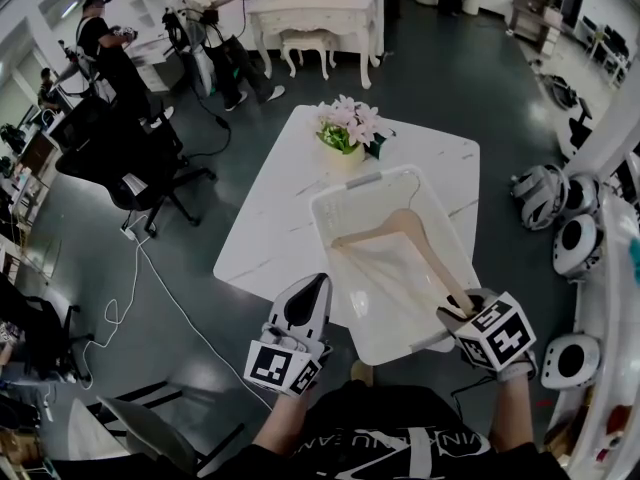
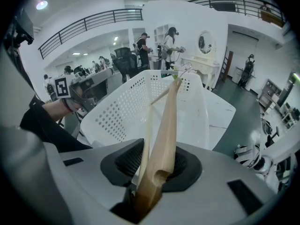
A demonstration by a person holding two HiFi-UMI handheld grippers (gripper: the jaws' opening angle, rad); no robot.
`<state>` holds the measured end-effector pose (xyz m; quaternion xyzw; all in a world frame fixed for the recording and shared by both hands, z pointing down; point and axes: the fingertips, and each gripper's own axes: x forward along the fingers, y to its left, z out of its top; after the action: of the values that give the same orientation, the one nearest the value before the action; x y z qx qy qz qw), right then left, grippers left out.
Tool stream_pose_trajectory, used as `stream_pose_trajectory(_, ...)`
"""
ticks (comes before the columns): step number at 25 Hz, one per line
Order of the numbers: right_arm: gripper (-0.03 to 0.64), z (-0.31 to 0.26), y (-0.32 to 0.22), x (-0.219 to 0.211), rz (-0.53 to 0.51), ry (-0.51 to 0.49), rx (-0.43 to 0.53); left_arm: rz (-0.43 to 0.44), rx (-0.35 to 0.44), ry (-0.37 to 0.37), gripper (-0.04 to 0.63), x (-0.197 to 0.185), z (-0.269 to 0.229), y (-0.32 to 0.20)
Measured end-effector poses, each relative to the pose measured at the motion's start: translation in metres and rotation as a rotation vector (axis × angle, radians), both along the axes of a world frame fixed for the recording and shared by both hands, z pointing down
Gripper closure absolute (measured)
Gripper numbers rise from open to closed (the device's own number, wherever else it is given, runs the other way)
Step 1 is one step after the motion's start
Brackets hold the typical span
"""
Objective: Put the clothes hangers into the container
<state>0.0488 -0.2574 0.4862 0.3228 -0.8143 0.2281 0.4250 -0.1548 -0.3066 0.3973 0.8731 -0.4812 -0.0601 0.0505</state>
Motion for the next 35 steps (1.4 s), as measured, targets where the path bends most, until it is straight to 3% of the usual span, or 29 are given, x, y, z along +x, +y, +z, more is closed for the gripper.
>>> stream_pose_trajectory(25, 0.471, -0.002, -0.003, -0.004, -0.024, 0.05, 0.074, 0.013, -0.017, 0.01, 0.586, 0.007, 0.005, -0.002)
stream_pose_trajectory(35, 0.442, 0.004, 0.002, 0.0, -0.018, 0.045, 0.049, 0.02, -0.007, 0.011, 0.586, 0.011, 0.003, -0.003)
